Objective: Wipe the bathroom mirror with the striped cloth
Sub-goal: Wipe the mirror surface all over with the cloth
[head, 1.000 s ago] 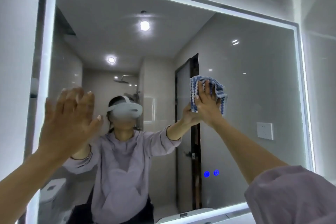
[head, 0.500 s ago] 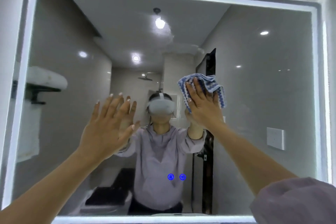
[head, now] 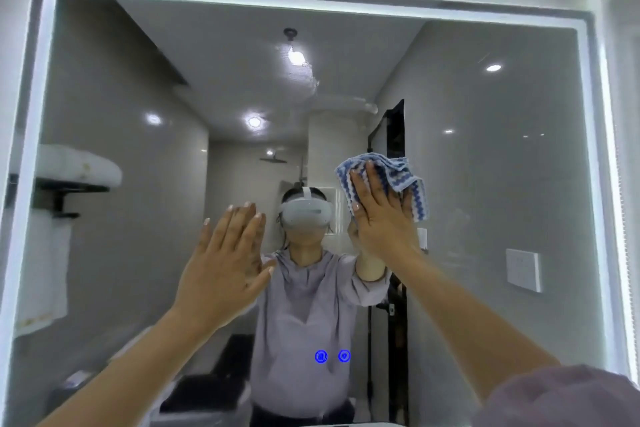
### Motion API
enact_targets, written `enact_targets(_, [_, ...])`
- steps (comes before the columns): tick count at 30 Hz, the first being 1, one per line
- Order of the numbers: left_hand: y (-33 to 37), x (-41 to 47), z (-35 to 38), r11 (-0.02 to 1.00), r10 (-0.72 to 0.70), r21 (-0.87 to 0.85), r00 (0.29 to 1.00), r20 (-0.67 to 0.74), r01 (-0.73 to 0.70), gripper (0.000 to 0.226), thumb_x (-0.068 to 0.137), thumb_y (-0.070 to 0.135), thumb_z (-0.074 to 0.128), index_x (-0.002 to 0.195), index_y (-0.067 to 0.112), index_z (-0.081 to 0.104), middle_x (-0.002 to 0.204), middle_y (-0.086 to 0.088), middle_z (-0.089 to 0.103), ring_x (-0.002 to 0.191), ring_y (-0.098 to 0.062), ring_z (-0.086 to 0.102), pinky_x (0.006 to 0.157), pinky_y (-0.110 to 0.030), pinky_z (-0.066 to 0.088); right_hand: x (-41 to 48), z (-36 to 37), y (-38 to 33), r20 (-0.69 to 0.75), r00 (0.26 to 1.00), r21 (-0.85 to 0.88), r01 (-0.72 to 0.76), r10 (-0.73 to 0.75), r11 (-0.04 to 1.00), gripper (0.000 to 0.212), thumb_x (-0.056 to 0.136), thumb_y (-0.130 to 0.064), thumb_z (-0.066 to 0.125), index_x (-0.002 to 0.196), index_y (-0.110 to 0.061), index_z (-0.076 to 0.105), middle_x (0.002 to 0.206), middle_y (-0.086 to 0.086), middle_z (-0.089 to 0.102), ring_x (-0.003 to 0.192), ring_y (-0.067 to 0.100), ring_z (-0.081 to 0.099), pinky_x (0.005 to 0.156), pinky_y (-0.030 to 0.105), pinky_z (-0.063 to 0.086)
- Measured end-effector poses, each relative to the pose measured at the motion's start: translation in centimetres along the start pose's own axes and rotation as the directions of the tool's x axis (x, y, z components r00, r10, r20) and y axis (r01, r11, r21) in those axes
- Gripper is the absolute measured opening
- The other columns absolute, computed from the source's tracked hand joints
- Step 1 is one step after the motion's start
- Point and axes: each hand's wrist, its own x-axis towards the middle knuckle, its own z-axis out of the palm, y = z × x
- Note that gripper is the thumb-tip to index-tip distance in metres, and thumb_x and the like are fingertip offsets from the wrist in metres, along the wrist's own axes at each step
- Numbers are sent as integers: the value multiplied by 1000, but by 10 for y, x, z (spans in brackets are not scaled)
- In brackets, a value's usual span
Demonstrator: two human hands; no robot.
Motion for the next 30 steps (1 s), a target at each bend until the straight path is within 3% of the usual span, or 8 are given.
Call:
enact_targets(5, [13,13,19,1000,-16,-16,999,-32,16,82,85,65,18,150,16,9,159,-7,4,147,-25,2,119,-48,10,-1,-4,2,46,999,-2,-3,3,1000,64,101,-35,27,140,-36,-23,154,-10,-25,145,19,-20,111,42,-24])
enact_targets(10, [20,22,32,998,10,-57,999,-30,-12,83,85,68,10,150,16,13,159,-8,7,147,-28,7,118,-50,15,-2,-5,0,37,999,-4,-8,8,1000,58,102,-36,21,141,-37,-21,156,-9,-22,145,18,-20,112,41,-23])
enact_targets(16, [18,21,44,999,27,-38,999,-36,-28,86,84,68,17,151,15,6,160,-9,-3,147,-27,-4,118,-51,12,-3,1,1,-31,999,-21,5,-6,1000,57,102,-37,21,141,-37,-21,152,-11,-25,144,16,-21,112,40,-24])
enact_targets(21, [17,20,46,999,30,-43,998,-49,-32,85,85,67,20,150,14,10,160,-10,2,147,-28,0,117,-52,16,-2,-6,48,41,988,-222,156,-150,962,69,98,-38,32,146,-30,-17,157,-2,-20,146,24,-17,115,49,-16])
enact_targets(24, [18,21,47,998,29,-45,998,-54,-32,85,85,67,21,150,14,10,160,-10,2,147,-29,1,117,-53,16,10,-18,70,5,1000,-199,-10,11,980,65,100,-36,26,146,-29,-19,157,0,-21,144,24,-22,116,56,-6])
enact_targets(27, [18,21,48,998,36,-56,998,-58,-39,84,85,66,22,150,14,10,159,-12,3,147,-31,2,117,-54,16,21,-15,54,-109,963,12,-245,245,969,55,102,-35,20,149,-33,-8,160,-5,-11,146,16,-16,117,47,-13])
enact_targets(30, [19,22,49,998,37,-47,997,-61,-40,84,85,66,21,150,13,10,159,-12,2,147,-32,2,116,-55,16,25,-7,26,-159,936,85,-304,314,949,56,101,-34,17,151,-29,-6,161,-1,-7,147,22,-12,112,44,-20])
